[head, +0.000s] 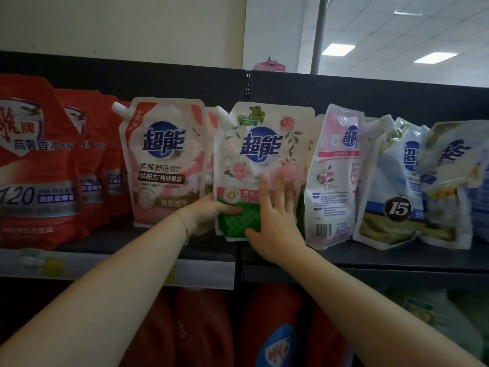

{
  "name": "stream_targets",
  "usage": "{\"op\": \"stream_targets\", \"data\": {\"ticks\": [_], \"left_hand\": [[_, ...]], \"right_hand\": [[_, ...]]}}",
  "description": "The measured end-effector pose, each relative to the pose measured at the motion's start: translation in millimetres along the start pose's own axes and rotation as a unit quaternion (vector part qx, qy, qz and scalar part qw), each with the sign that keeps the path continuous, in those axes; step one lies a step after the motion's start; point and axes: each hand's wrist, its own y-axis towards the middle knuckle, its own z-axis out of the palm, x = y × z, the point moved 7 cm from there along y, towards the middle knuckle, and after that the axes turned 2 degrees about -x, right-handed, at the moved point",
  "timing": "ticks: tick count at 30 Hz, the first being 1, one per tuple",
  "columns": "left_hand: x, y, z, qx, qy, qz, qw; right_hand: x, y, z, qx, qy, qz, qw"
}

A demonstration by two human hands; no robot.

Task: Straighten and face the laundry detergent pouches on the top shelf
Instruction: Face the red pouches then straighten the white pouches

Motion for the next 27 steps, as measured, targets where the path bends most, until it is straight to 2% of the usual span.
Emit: {"op": "stream_targets", "data": {"ticks": [4,9,13,17,23,25,27], "left_hand": [[-1,17,12,-0.015,0.053,0.010,0.998],[-5,36,2,-0.135,0.153,0.073,0.976],[-3,43,12,-0.135,0.223,0.087,0.961],[2,51,17,-0.143,0.288,0.087,0.943],[-8,34,9,-0.246,0.405,0.124,0.872],[-14,21,8,-0.280,0.423,0.137,0.851],[-22,7,7,-0.324,0.463,0.154,0.811]], "right_hand": [[-8,2,5,0.006,-0.126,0.001,0.992],[-21,19,12,0.038,-0.216,0.020,0.975],[-31,42,27,0.074,-0.281,0.046,0.956],[-35,51,32,0.056,-0.300,0.051,0.951],[-20,38,21,0.069,-0.337,0.042,0.938],[-11,28,8,0.070,-0.322,0.031,0.944],[-3,19,-8,0.038,-0.278,-0.011,0.960]]}}
